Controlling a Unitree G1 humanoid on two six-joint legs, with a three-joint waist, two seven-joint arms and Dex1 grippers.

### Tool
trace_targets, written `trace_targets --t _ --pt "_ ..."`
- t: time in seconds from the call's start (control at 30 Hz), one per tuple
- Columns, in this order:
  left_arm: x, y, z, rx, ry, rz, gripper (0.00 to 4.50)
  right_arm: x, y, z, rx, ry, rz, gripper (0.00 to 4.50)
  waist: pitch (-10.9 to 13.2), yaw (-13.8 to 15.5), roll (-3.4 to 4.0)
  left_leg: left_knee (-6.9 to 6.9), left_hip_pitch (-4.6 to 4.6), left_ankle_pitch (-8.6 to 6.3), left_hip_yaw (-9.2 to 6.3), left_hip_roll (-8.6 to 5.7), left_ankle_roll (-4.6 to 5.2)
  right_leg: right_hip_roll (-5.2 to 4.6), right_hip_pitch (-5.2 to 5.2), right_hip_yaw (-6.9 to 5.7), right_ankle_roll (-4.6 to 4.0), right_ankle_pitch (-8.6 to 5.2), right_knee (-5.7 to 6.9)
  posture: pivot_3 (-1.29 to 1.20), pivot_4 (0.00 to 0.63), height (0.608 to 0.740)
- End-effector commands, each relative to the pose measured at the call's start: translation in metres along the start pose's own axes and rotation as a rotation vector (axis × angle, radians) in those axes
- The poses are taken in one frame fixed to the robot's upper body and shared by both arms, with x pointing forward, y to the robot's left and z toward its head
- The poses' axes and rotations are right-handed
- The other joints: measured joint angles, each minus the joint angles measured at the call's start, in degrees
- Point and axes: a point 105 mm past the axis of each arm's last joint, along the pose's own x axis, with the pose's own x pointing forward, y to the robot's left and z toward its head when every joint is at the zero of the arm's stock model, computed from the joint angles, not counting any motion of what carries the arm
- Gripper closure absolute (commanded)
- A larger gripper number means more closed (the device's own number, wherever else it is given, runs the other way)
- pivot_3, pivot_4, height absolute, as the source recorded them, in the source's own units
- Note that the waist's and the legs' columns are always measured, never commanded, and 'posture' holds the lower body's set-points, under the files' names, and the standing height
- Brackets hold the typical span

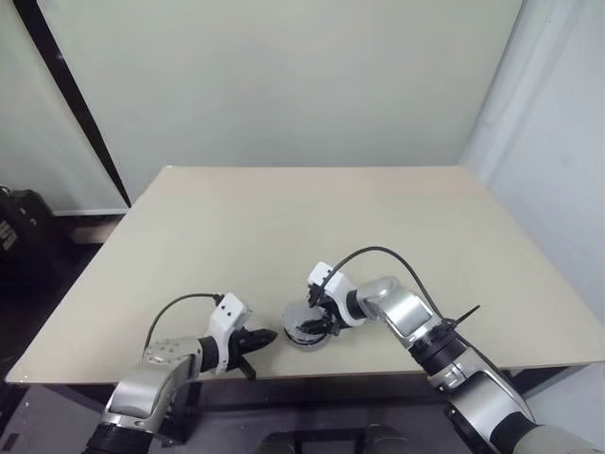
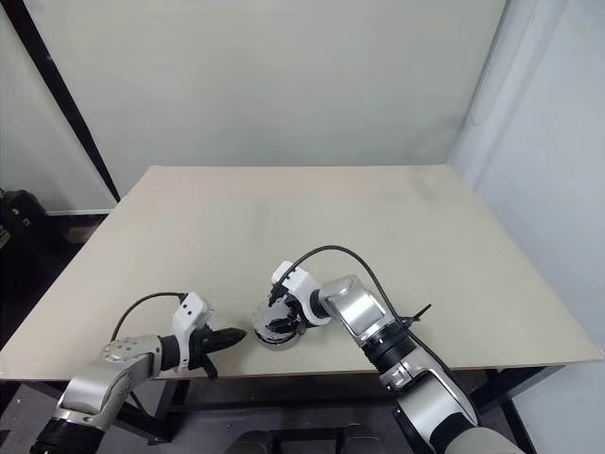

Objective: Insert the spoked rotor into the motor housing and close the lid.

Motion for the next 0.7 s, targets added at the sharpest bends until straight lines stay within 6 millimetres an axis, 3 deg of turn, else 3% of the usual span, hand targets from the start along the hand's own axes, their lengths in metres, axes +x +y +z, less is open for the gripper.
trace_targets --t 0.03,0.7 --pt "-0.001 0.003 0.012 0.016 -0.074 -0.009 4.50 -0.003 0.001 0.013 -0.062 -0.009 -0.028 1.27 0.00 0.00 0.00 0.00 0.00 0.00 0.00 0.00 0.00 0.00 0.00 0.00 0.00 0.00 0.00 0.00 0.000 0.740" --pt "0.001 0.004 0.003 -0.014 -0.087 0.008 4.50 0.002 0.005 -0.005 -0.140 0.130 -0.052 1.27 0.00 0.01 0.00 0.00 0.00 0.00 -0.01 0.00 0.00 -0.02 0.01 -0.01 0.00 0.00 -0.02 0.00 0.000 0.740"
